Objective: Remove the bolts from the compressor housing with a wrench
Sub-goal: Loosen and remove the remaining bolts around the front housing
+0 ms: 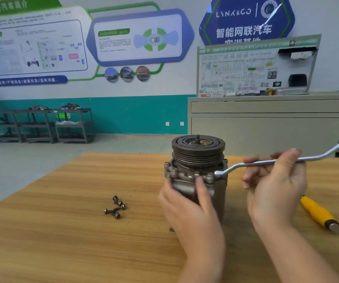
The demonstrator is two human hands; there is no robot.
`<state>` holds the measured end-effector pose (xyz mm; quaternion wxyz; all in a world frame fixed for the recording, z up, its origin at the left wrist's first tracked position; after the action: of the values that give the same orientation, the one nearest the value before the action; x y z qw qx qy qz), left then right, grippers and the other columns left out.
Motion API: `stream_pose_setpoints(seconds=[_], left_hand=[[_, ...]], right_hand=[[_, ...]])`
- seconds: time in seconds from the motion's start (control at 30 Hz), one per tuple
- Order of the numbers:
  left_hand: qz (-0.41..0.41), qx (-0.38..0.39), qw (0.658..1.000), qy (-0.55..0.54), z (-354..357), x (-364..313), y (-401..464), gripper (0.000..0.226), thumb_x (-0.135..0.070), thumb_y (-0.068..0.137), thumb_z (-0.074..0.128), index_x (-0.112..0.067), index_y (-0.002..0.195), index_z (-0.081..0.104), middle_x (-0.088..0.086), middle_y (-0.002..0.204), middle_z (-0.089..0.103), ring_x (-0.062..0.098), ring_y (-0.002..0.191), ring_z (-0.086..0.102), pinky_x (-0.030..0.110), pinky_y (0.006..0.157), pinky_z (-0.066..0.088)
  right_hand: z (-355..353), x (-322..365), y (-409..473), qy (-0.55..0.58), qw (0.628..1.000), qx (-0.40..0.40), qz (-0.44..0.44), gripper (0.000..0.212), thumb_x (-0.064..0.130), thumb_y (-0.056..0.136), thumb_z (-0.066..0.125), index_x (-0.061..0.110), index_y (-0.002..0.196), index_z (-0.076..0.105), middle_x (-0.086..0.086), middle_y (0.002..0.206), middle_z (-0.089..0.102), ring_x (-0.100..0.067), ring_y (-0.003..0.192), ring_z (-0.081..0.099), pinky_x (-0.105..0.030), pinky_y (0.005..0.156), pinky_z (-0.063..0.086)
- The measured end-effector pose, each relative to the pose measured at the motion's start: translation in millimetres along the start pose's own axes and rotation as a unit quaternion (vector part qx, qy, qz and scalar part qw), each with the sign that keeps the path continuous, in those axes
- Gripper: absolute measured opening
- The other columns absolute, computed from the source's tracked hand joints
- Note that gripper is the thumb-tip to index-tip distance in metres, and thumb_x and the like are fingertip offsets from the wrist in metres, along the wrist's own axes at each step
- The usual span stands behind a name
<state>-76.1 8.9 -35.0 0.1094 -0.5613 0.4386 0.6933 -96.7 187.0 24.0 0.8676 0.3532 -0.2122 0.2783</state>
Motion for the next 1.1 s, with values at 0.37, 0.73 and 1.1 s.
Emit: stream_pose_setpoints(seconds=[0.37,0.73,1.1], left_hand=[[0.051,0.048,0.995,-0.064,-14,-13,29,0.087,-0.070,0.078,0.053,-0.027,0.146,0.020,-0.009,0.143,0.028,-0.003,0.125,0.025,0.019,0.107,0.021],[-0.009,0.290,0.938,-0.189,14,20,60,0.069,-0.062,0.058,0.071,-0.040,0.118,0.047,-0.033,0.108,0.062,-0.016,0.102,0.057,0.000,0.072,0.043],[-0.015,0.218,0.955,-0.202,8,20,53,0.073,-0.062,0.056,0.072,-0.038,0.120,0.047,-0.029,0.110,0.062,-0.007,0.103,0.060,0.009,0.078,0.049]], right_hand=[[-16,14,19,-0.019,0.996,-0.032,-0.083,0.027,0.042,0.099,0.028,0.024,0.081,0.036,-0.003,0.058,0.066,-0.014,0.035,0.047,-0.015,0.038,0.031],[15,55,-18,-0.131,0.899,0.182,-0.377,0.020,0.038,0.104,0.035,0.043,0.094,0.052,0.003,0.069,0.061,-0.010,0.044,0.047,-0.025,0.045,0.038],[32,46,-44,-0.226,0.839,0.229,-0.438,0.046,0.039,0.103,0.038,0.007,0.076,0.058,-0.006,0.065,0.057,-0.019,0.058,0.052,-0.033,0.052,0.042]])
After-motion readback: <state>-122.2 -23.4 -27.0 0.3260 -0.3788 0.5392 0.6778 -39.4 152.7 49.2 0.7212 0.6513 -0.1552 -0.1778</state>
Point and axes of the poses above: each hand's wrist, its own y-axis towards the middle knuckle, its own z-axis out of the palm, x = y × z, the point moved 8 cm from there along y, towards the middle knuckle
